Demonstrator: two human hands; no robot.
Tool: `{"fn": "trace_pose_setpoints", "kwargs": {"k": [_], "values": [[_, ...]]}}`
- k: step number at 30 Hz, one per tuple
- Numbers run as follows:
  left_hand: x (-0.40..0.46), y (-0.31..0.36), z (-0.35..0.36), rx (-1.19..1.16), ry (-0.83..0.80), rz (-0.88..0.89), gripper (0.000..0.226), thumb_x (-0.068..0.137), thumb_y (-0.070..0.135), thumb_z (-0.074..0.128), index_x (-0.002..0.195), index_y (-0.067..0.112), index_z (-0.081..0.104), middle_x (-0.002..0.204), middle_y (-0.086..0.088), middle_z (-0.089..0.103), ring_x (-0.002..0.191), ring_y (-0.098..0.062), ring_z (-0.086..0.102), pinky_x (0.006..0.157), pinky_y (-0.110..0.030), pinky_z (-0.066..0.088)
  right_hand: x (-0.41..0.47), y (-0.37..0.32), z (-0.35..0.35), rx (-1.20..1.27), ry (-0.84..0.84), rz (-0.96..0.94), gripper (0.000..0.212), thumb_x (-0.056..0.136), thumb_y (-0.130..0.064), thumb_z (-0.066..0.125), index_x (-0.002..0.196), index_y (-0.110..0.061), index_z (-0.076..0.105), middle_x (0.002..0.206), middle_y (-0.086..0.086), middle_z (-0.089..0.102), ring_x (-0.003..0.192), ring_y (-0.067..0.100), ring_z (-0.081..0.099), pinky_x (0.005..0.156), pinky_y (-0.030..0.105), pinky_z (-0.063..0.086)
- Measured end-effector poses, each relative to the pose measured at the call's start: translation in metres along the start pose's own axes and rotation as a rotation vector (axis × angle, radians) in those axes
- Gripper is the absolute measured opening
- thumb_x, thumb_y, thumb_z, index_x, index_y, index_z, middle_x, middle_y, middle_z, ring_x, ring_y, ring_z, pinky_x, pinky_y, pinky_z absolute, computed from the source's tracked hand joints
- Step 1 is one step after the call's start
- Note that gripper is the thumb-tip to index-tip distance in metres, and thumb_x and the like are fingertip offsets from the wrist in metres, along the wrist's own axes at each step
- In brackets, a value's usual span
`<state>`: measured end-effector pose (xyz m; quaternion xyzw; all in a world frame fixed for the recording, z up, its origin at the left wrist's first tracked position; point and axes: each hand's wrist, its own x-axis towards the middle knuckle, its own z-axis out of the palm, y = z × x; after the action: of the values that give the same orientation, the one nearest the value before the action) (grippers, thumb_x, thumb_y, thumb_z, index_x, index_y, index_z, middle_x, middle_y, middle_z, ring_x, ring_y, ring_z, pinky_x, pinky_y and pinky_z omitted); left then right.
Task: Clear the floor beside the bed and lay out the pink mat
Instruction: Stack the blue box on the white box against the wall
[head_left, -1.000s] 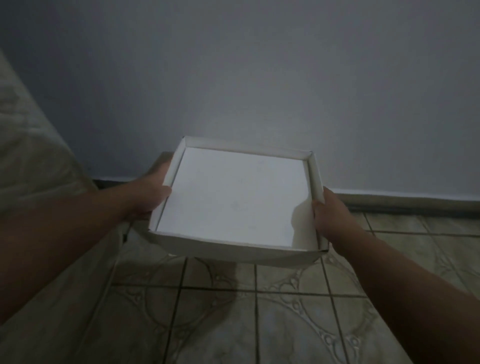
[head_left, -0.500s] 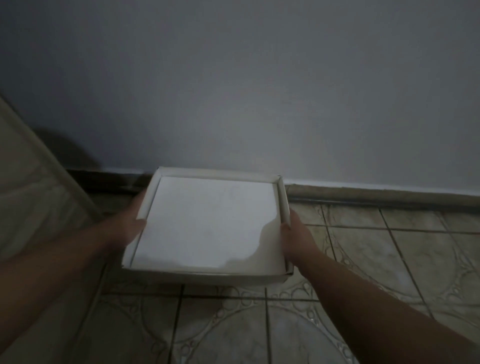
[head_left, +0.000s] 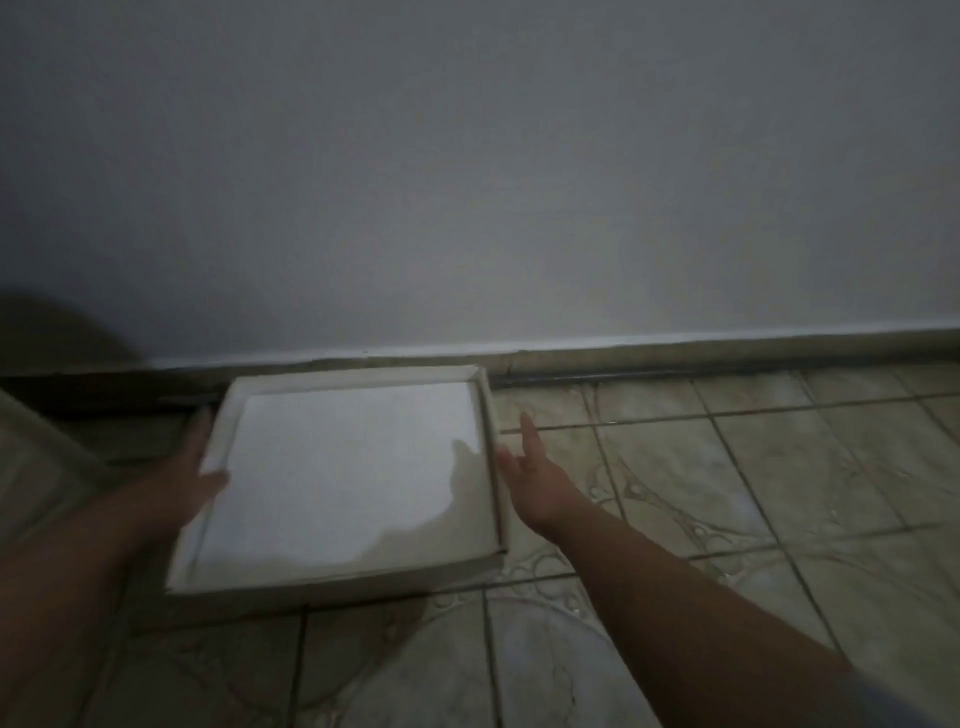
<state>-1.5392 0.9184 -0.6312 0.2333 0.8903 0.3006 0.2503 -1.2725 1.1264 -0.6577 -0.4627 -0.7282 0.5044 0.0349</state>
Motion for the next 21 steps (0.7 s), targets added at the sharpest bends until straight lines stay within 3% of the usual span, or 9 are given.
{"fn": "trace_pose_setpoints", "kwargs": {"k": [3, 5, 7, 9, 12, 14, 16, 21], "values": [[0.013, 0.034, 0.011, 0.138, 0.073, 0.295, 0.078, 0.087, -0.002, 0.06, 0.148, 0.025, 0.02, 0.152, -0.016, 0.032, 0.138, -0.036, 0.033, 0.111, -0.054, 0.03, -0.042, 0.019, -0.074, 0.006, 0.112, -0.117, 0.062, 0.096, -0.043, 0.039, 0.148, -0.037, 0.007, 0.145, 0.011, 0.045, 0.131, 0.02, 0.044, 0.091, 0.016, 0.027], [0.009, 0.096, 0.034, 0.176, 0.09, 0.512, 0.077, 0.086, 0.015, 0.063, 0.143, 0.046, 0.024, 0.147, -0.003, 0.039, 0.132, -0.019, 0.039, 0.108, -0.047, 0.033, -0.085, 0.047, -0.138, -0.031, 0.234, -0.125, 0.059, 0.096, -0.04, 0.041, 0.146, -0.043, 0.011, 0.141, 0.008, 0.049, 0.122, 0.012, 0.049, 0.084, 0.008, 0.03], [-0.014, 0.169, 0.076, 0.18, -0.061, 0.663, 0.073, 0.083, 0.035, 0.058, 0.136, 0.063, 0.017, 0.139, 0.014, 0.035, 0.125, -0.003, 0.032, 0.106, -0.038, 0.029, -0.142, 0.083, -0.202, -0.029, 0.395, -0.077, 0.056, 0.095, -0.038, 0.043, 0.141, -0.052, 0.013, 0.138, 0.005, 0.052, 0.112, 0.005, 0.049, 0.076, 0.001, 0.033], [-0.049, 0.239, 0.136, 0.144, -0.263, 0.778, 0.073, 0.083, 0.038, 0.06, 0.131, 0.07, 0.016, 0.136, 0.014, 0.037, 0.125, -0.007, 0.034, 0.104, -0.036, 0.03, -0.22, 0.124, -0.26, -0.022, 0.616, -0.001, 0.052, 0.094, -0.04, 0.043, 0.128, -0.066, 0.014, 0.135, 0.002, 0.054, 0.112, 0.004, 0.051, 0.087, 0.009, 0.034], [-0.127, 0.323, 0.236, 0.097, -0.582, 0.977, 0.073, 0.084, 0.029, 0.068, 0.135, 0.055, 0.021, 0.148, 0.001, 0.037, 0.134, -0.02, 0.038, 0.113, -0.041, 0.03, -0.361, 0.18, -0.311, 0.029, 0.956, 0.14, 0.046, 0.089, -0.048, 0.042, 0.116, -0.076, 0.018, 0.135, 0.005, 0.054, 0.119, 0.017, 0.053, 0.104, 0.039, 0.039], [-0.194, 0.358, 0.299, 0.162, -0.761, 1.122, 0.073, 0.086, 0.024, 0.066, 0.132, 0.052, 0.016, 0.151, 0.007, 0.03, 0.137, -0.021, 0.036, 0.113, -0.04, 0.03, -0.457, 0.212, -0.319, 0.092, 1.148, 0.248, 0.045, 0.082, -0.054, 0.04, 0.117, -0.075, 0.021, 0.138, 0.009, 0.051, 0.124, 0.023, 0.05, 0.107, 0.051, 0.037], [-0.268, 0.376, 0.353, 0.211, -0.905, 1.234, 0.074, 0.087, 0.025, 0.063, 0.132, 0.054, 0.012, 0.147, 0.016, 0.027, 0.136, -0.017, 0.036, 0.11, -0.033, 0.031, -0.543, 0.243, -0.309, 0.17, 1.337, 0.349, 0.049, 0.08, -0.054, 0.04, 0.124, -0.067, 0.022, 0.138, 0.013, 0.049, 0.124, 0.026, 0.049, 0.107, 0.052, 0.036], [-0.448, 0.363, 0.461, 0.214, -1.252, 1.292, 0.073, 0.087, 0.026, 0.064, 0.143, 0.045, 0.02, 0.152, 0.002, 0.034, 0.135, -0.014, 0.037, 0.107, -0.03, 0.032, -0.695, 0.318, -0.241, 0.318, 1.703, 0.59, 0.047, 0.096, -0.041, 0.038, 0.136, -0.059, 0.021, 0.142, 0.011, 0.046, 0.121, 0.023, 0.049, 0.102, 0.045, 0.039]]}}
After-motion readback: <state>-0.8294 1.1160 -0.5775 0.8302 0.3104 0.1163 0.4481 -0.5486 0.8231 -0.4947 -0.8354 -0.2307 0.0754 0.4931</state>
